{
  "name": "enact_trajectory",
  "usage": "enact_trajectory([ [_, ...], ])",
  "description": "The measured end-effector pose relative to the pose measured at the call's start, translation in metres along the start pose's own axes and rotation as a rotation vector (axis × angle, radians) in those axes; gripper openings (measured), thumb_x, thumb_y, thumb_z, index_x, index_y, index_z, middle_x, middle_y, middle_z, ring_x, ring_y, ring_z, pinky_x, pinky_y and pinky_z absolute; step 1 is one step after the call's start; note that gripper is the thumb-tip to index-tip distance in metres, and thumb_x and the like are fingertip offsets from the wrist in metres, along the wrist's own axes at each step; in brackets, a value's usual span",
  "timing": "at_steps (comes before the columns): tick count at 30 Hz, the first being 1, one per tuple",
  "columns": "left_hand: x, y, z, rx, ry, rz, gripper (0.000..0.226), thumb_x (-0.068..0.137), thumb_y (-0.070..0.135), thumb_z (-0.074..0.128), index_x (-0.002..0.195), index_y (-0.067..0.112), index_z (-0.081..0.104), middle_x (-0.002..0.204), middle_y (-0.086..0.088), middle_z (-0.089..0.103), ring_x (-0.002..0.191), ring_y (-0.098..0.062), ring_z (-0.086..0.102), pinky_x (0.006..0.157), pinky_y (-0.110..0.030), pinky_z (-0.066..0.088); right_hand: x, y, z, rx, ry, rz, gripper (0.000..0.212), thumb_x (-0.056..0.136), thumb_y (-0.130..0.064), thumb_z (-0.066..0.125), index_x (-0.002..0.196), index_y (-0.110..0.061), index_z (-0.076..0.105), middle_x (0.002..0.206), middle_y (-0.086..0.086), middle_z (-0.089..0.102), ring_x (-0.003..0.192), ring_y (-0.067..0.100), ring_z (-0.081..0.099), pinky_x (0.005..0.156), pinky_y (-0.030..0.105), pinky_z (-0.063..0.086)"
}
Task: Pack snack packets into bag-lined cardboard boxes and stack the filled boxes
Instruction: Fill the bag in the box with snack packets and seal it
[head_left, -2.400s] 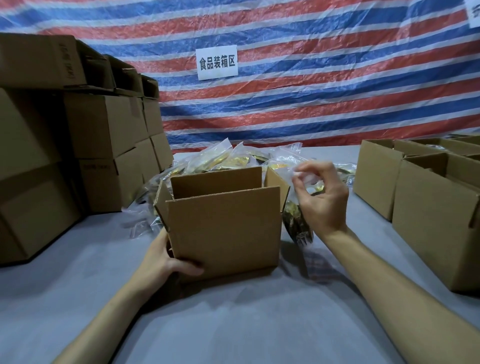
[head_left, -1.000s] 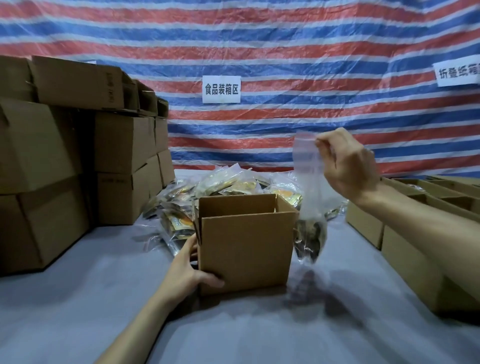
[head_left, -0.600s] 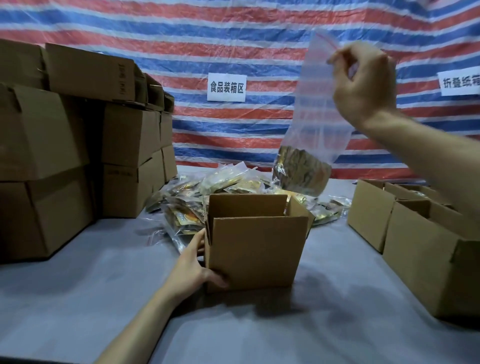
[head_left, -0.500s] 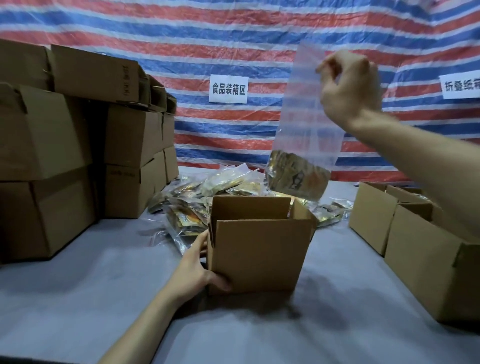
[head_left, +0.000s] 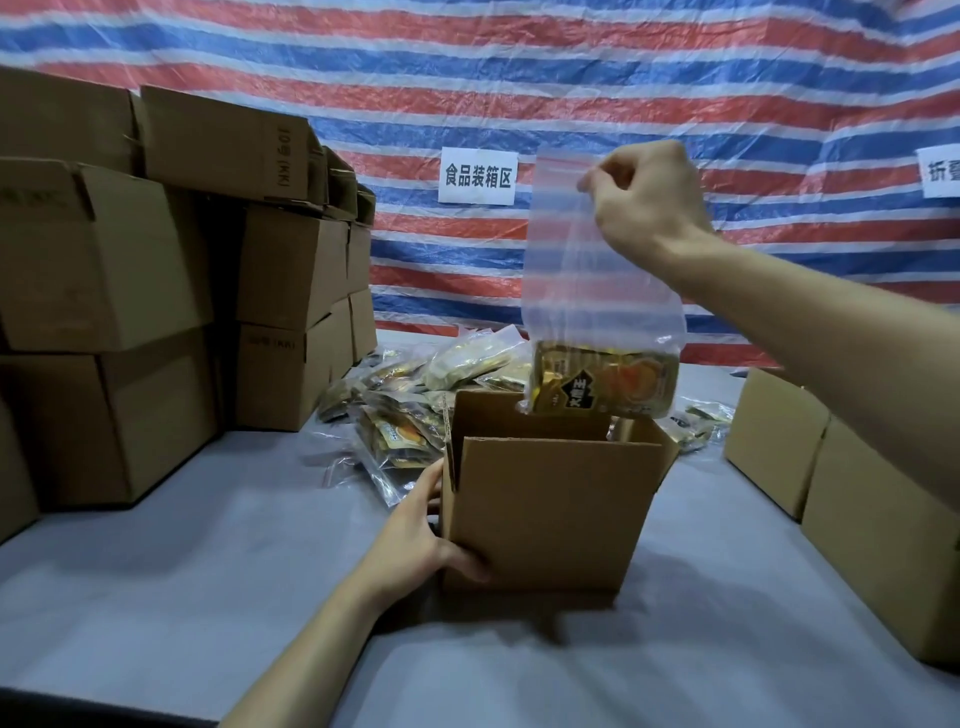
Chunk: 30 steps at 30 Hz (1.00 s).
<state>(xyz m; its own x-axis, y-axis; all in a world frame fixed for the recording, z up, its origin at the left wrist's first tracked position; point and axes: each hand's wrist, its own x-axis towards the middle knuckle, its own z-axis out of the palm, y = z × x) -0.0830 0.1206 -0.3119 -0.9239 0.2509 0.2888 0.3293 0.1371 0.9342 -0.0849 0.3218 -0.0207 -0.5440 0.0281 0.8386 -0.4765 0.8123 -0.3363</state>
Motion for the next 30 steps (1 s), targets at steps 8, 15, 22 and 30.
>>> enact_trajectory([
  [8,-0.001,0.004,0.001,-0.015,0.003,-0.026,0.113,0.032,0.015,0.091,0.135,0.036,0.051,0.109,0.012,0.071,0.105,-0.02,0.066,0.076,-0.028,0.056,-0.006,-0.034,0.026,0.043,-0.098,-0.056,0.023,0.097,-0.021,0.058,0.093,-0.01,0.078,0.085,0.001,0.075,0.082,0.017,0.07,0.081,0.042,0.059],
  [15,0.001,-0.005,0.001,-0.043,0.036,-0.092,0.084,0.032,0.009,0.091,0.108,0.028,0.06,0.093,0.005,0.072,0.083,-0.017,0.066,0.051,-0.017,0.047,-0.014,-0.033,0.035,-0.03,-0.154,-0.115,0.025,0.096,-0.02,0.057,0.089,-0.008,0.077,0.084,0.007,0.074,0.081,0.023,0.068,0.077,0.044,0.057],
  [22,0.0,-0.001,0.001,-0.034,0.029,-0.049,0.098,0.031,0.015,0.092,0.121,0.036,0.058,0.105,0.008,0.072,0.091,-0.013,0.069,0.063,-0.019,0.052,-0.017,0.012,0.022,-0.145,-0.213,-0.132,0.02,0.1,-0.029,0.059,0.102,-0.019,0.076,0.095,-0.001,0.072,0.09,0.02,0.063,0.077,0.037,0.052],
  [30,0.0,0.003,0.001,-0.032,0.012,-0.037,0.11,0.032,0.01,0.091,0.134,0.028,0.052,0.114,-0.003,0.069,0.104,-0.024,0.067,0.075,-0.025,0.055,-0.024,0.054,0.009,-0.093,-0.251,-0.088,0.015,0.1,-0.021,0.06,0.099,-0.02,0.075,0.079,-0.013,0.062,0.074,0.009,0.056,0.074,0.038,0.052],
])
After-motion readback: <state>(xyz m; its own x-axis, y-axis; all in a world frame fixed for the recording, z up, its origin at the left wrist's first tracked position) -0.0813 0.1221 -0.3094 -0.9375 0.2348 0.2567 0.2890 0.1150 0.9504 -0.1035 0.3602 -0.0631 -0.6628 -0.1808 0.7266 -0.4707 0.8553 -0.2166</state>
